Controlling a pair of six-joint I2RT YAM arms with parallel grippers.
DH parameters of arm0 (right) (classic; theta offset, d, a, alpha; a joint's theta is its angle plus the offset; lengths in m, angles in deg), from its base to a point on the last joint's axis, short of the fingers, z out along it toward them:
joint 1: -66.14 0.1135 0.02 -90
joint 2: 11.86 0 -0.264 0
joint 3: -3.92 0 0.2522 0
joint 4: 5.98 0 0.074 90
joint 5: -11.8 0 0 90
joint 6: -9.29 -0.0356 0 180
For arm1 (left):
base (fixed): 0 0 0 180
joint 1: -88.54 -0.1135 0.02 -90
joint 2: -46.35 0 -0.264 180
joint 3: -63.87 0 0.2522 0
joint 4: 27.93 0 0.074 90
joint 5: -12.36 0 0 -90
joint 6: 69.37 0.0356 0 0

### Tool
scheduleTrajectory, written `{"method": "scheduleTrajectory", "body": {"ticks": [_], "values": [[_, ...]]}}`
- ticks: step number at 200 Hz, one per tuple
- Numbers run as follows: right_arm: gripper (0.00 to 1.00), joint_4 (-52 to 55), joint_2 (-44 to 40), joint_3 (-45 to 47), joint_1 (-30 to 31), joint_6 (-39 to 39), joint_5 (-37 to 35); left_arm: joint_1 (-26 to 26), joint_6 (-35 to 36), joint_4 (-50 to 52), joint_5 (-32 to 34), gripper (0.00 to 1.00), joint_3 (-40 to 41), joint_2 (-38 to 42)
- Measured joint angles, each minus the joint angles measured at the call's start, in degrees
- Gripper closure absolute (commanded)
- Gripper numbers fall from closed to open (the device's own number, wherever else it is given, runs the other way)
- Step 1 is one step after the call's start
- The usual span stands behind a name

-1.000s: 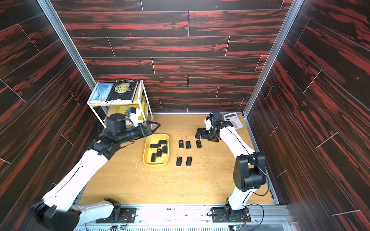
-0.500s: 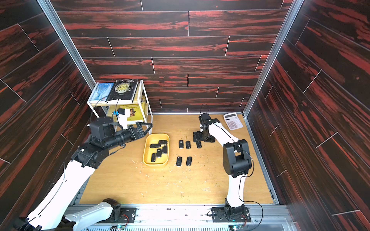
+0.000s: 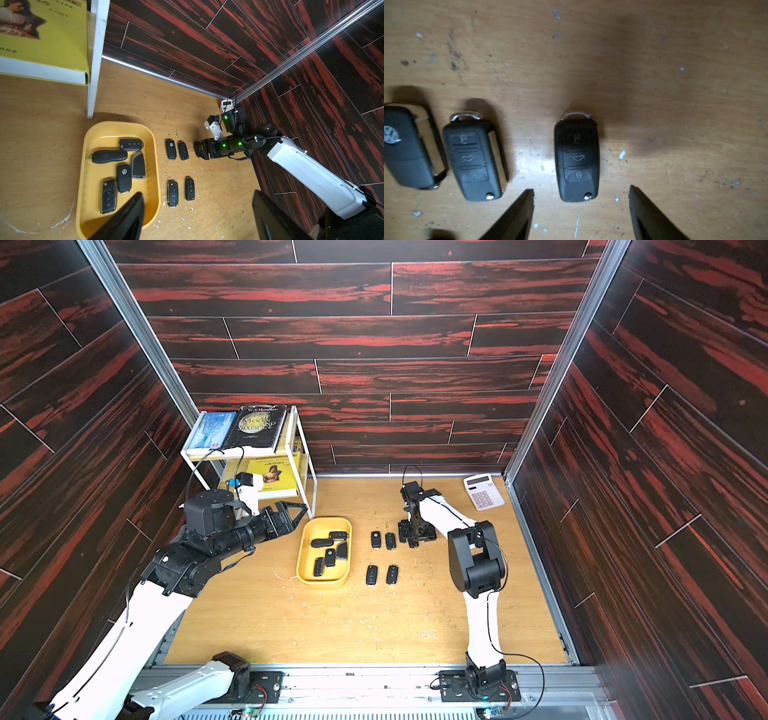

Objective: Place the car key into the storage box
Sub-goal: Pick up the car key from the center of the board.

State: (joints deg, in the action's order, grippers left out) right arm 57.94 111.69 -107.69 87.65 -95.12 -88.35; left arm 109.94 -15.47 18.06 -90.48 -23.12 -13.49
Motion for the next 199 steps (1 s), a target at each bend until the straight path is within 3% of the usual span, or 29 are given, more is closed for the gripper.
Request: {"method": "scheduleTrajectory", "body": {"ticks": [13,43,105,129,141,156,168,199], "values": [[0.30,0.04,0.57,-0.28,-0.04,0.09,-0.26,0.00,0.11,0.83,0.17,0.18,-0.09,0.00],[0.36,0.09,1.60,-1.11,-0.02,0.13,-1.09,0.00,0.02,1.68,0.55,0.39,-0.09,0.07],[0.46,0.26,4.94,-3.63,0.22,-0.11,-1.40,0.00,0.76,2.91,0.94,0.39,-0.09,0.44],[0.55,0.24,5.16,-3.78,0.42,-0.02,-1.33,0.00,1.09,2.97,0.92,0.39,-0.11,0.44],[0.57,0.24,5.16,-3.78,0.50,-0.28,-1.33,0.00,1.25,2.95,0.92,0.32,-0.11,0.44],[0.58,0.24,5.16,-3.78,0.61,-0.28,-1.40,0.00,2.01,2.95,0.85,0.11,-0.11,0.44],[0.60,0.24,5.16,-3.78,0.68,-0.31,-1.42,0.00,1.51,2.95,0.79,0.01,-0.11,0.44],[0.64,0.26,5.16,-3.78,0.74,-0.31,-1.44,0.00,1.79,2.91,0.37,0.01,-0.11,0.44]]}}
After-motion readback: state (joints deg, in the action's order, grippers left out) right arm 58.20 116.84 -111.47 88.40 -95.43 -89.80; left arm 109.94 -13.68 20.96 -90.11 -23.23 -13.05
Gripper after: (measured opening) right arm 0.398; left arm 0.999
